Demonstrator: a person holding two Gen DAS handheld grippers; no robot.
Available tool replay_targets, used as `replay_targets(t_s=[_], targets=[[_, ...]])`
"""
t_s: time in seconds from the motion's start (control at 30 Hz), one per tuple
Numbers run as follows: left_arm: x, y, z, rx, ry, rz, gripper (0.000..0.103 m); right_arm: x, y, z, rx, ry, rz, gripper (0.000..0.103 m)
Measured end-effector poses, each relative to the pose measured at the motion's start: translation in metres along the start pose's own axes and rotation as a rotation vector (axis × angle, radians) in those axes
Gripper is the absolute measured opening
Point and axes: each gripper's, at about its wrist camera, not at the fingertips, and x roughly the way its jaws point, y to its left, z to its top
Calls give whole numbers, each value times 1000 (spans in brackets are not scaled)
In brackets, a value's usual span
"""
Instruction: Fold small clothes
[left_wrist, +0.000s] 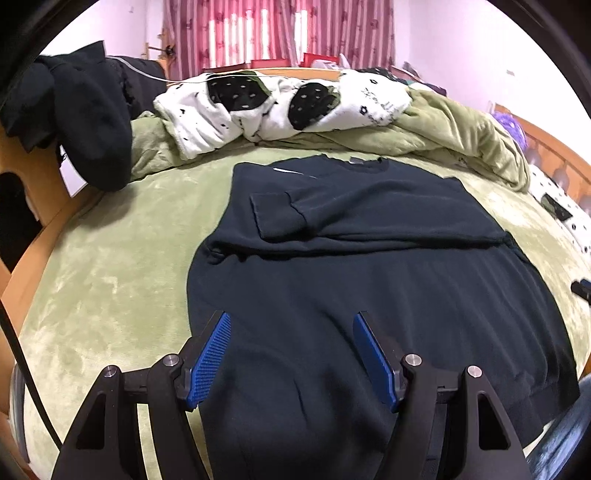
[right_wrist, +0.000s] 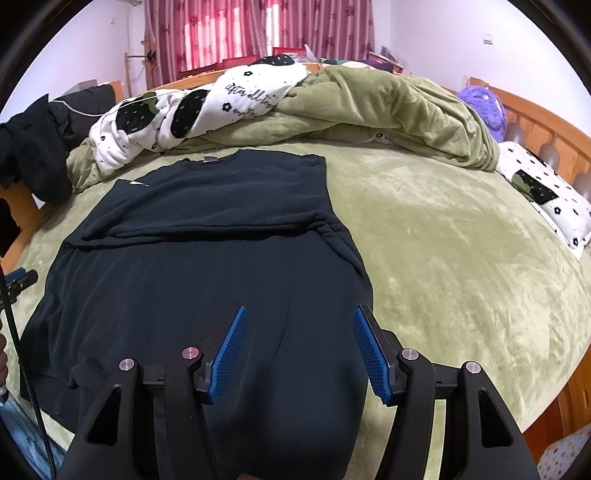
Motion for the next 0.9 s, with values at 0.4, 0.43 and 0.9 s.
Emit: replay_targets(t_s=[0.4, 0.43, 0.9], targets=[[2, -7, -2, 41, 29, -21, 67, 7, 9, -4, 15, 6, 28, 58], [3, -7, -3, 39, 33, -24, 67, 8, 10, -5, 16, 11, 27, 58], [6, -7, -5, 24, 33, -23, 67, 13, 11, -11, 6, 39, 47, 58]])
